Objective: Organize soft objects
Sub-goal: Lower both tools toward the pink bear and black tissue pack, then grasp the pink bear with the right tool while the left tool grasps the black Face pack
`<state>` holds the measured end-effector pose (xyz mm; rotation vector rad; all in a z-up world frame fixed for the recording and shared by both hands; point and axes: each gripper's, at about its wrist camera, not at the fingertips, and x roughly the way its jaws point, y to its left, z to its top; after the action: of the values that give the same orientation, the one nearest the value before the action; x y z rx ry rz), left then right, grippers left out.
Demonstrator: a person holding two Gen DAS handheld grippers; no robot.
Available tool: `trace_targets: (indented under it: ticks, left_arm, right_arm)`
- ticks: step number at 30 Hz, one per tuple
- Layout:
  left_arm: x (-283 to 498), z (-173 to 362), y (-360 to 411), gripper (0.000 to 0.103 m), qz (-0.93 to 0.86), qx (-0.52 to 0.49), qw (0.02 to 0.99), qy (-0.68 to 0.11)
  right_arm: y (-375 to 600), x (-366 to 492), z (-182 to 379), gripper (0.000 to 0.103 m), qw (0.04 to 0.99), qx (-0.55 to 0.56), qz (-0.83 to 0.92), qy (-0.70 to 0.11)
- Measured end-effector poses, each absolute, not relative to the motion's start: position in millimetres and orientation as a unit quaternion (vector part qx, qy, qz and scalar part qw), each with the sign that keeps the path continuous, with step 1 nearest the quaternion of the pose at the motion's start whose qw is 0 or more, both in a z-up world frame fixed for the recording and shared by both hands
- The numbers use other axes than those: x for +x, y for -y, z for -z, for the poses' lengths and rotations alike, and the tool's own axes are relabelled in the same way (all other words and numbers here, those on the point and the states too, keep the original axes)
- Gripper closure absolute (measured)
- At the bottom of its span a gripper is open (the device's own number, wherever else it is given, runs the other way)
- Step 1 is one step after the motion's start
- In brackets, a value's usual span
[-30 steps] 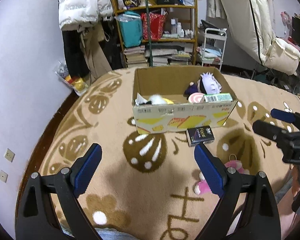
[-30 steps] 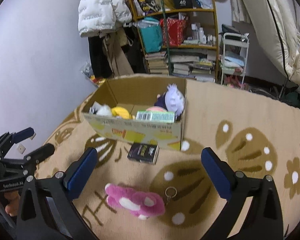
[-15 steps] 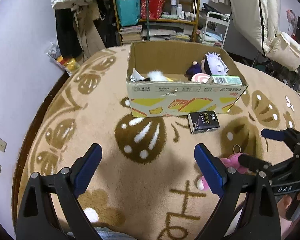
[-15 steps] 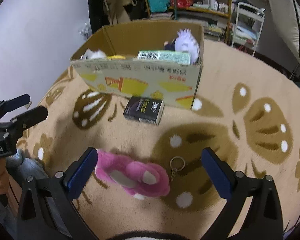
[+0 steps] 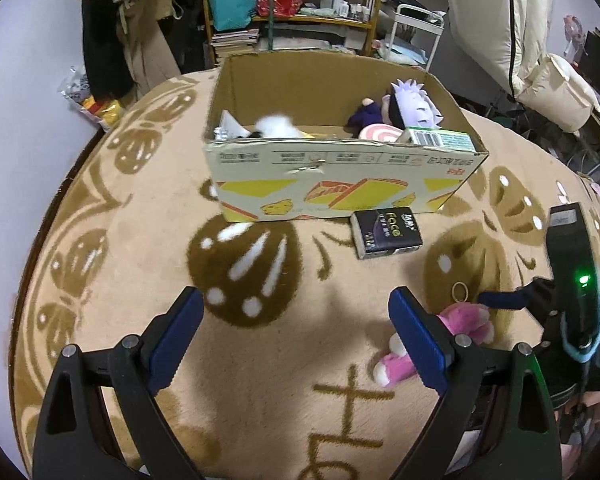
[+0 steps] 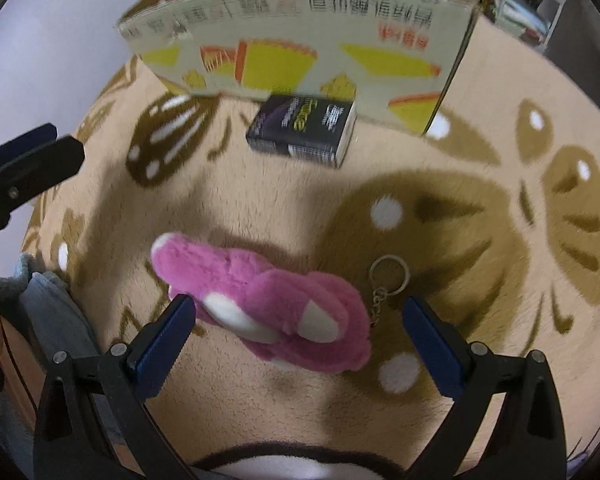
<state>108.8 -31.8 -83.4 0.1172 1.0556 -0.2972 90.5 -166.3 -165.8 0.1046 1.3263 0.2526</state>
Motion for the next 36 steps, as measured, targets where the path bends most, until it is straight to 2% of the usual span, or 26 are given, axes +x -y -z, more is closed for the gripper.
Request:
trace_targets:
  ticks: [5,7,10,12,19,28,36]
  left_arm:
    - [115,92,46,0.010,0.159,0.059,0.849,-0.500]
    - [117,96,52,0.010,0.165,0.064,0.846,-0.503]
    - [120,103,58,0.010,0.169,0.072,0.841,-0.509]
    - [123,107,62,0.010,0.170,0.073,0.839,-0.511]
    - [131,114,67,0.010,0.179,0.059,0.838,-0.513]
    - [149,122,90,0.010,0.184,0.048,0.837,-0.513]
    - [161,134,110,0.010,0.197,0.051,0.827,-0.524]
  right_arm:
    - [166,95,177,0.001,0.768,0.065,-0.127,-0.625]
    - [166,96,176,0.007,0.770,0.070,-0.132,-0.620]
    - [167,98,175,0.010,0.772,0.077,-0.137,-0.615]
    - [167,99,173,0.016,0.774,0.077,-0.141,-0.612]
    - [177,98,166,0.025,0.780,0.097,-0.145,-0.601]
    - [206,96,138,0.026,0.812,0.075,-0.094,-0.571]
    - [220,99,138,0.026,0.812,0.065,-0.056,-0.578]
